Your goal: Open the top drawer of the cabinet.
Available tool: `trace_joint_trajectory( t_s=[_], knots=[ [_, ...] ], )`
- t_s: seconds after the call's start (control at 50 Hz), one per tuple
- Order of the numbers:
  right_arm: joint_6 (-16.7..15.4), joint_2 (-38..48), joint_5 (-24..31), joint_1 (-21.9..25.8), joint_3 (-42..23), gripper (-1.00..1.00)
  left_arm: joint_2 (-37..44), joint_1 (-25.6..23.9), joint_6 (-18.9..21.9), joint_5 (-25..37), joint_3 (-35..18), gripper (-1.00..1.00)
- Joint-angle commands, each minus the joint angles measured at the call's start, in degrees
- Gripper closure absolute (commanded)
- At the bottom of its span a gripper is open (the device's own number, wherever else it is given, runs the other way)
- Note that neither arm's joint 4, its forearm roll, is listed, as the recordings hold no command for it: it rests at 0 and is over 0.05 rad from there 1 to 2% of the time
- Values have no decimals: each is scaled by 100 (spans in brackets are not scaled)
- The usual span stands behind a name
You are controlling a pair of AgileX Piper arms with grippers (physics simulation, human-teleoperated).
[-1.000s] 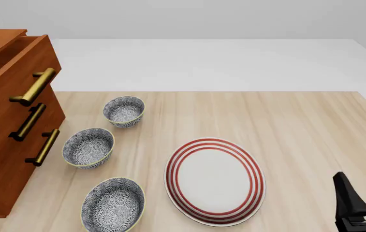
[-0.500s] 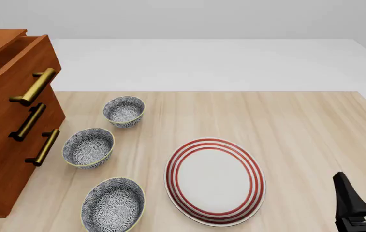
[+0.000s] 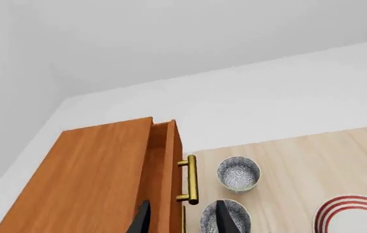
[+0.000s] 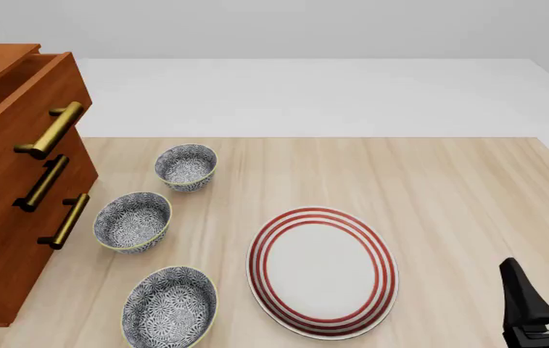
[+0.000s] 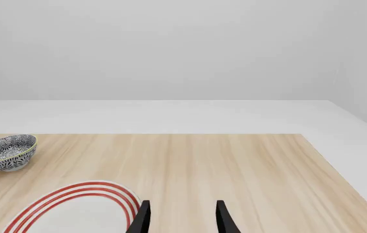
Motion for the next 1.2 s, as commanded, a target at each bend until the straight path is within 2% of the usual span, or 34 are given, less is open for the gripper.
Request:
trace_joint_trajectory(
  t_s=[0.02, 0.16, 0.34, 0.44, 0.76, 1.2],
  knots=[
    [-1, 0, 0, 1, 0, -100, 237, 48, -543, 338, -346, -100],
    [0, -1, 0, 1, 0, -100, 475, -15, -952, 355, -224, -100],
    [0, 0, 0, 0, 0, -100, 698, 15, -1134, 270, -137, -100],
    [0, 0, 0, 0, 0, -100, 829, 70, -1104, 81, 49, -100],
    [0, 0, 0, -1, 0, -100, 1166, 172, -1281, -83, -12, -100],
    [0, -1, 0, -1, 0, -100, 1353, 348, -1168, -391, 268, -100]
  ],
)
